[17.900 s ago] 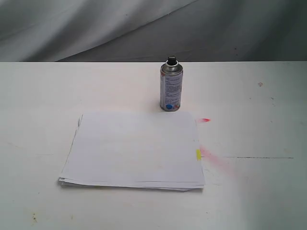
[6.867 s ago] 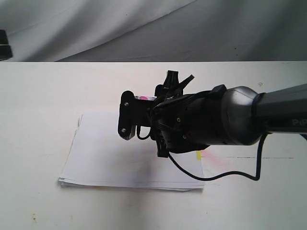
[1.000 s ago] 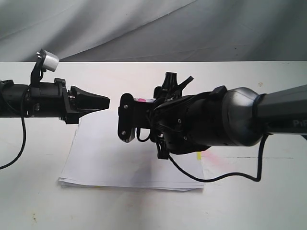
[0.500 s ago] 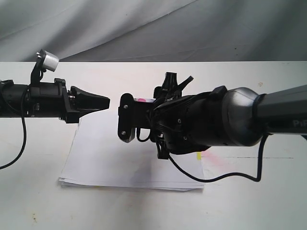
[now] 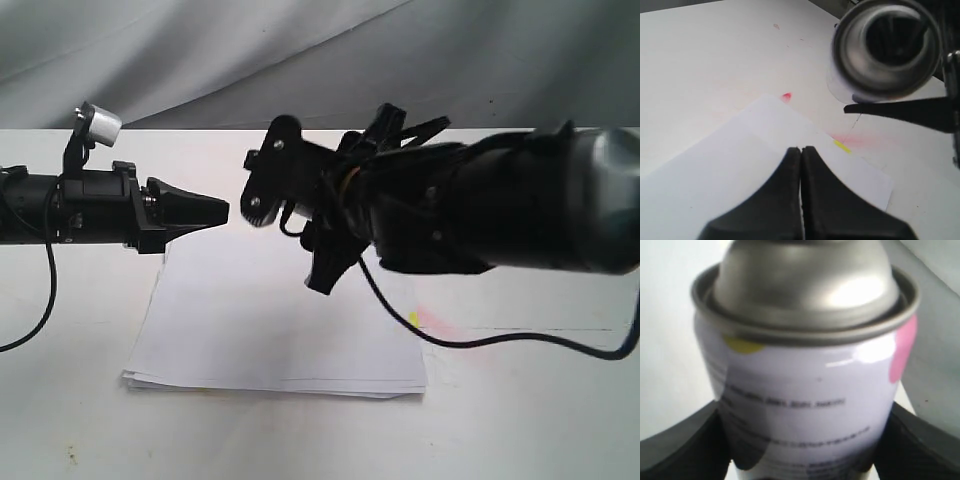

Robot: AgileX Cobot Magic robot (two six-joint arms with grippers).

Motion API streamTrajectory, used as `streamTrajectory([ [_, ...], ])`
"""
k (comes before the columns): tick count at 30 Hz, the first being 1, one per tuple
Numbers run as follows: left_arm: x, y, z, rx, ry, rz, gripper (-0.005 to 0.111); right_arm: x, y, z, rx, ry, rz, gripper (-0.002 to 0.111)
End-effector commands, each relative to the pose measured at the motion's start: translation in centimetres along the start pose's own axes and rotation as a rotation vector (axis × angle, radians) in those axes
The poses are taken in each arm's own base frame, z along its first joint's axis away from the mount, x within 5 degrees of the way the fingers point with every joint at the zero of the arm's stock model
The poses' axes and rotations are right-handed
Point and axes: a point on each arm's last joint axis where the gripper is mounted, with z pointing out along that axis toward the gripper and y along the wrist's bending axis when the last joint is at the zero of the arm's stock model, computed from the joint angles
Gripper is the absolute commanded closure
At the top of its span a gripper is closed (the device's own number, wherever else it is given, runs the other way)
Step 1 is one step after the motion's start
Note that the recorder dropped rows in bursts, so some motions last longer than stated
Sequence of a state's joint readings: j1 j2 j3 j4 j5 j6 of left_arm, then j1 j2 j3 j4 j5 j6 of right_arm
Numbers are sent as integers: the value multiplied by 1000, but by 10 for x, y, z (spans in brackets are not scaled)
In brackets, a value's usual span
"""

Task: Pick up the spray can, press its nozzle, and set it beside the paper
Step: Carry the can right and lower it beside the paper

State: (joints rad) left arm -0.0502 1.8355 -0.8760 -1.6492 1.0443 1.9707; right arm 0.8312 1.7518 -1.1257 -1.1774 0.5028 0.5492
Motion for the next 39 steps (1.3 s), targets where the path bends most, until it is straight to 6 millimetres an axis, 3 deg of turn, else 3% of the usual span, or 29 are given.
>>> streamTrajectory([
  [1, -2, -2, -1, 2, -19, -16, 107, 6, -33, -13, -25, -48, 249, 108],
  [13, -2, -2, -1, 2, -19, -16, 107, 36, -105, -40, 31, -163, 632, 108],
  [20, -2, -2, -1, 2, -19, -18, 107, 48, -122, -51, 45, -171, 794, 108],
  [25, -2, -2, -1, 2, -19, -22, 107, 55, -114, -49, 5, -116, 878, 108],
  [29, -2, -2, -1, 2, -19, -28, 107, 73, -85, -37, -58, -85, 872, 108],
  [33, -2, -2, -1, 2, -19, -32, 107, 93, -60, -26, -123, -194, 880, 108],
  [39, -2, -2, -1, 2, -19, -32, 107, 124, -65, 3, -95, -336, 917, 108],
])
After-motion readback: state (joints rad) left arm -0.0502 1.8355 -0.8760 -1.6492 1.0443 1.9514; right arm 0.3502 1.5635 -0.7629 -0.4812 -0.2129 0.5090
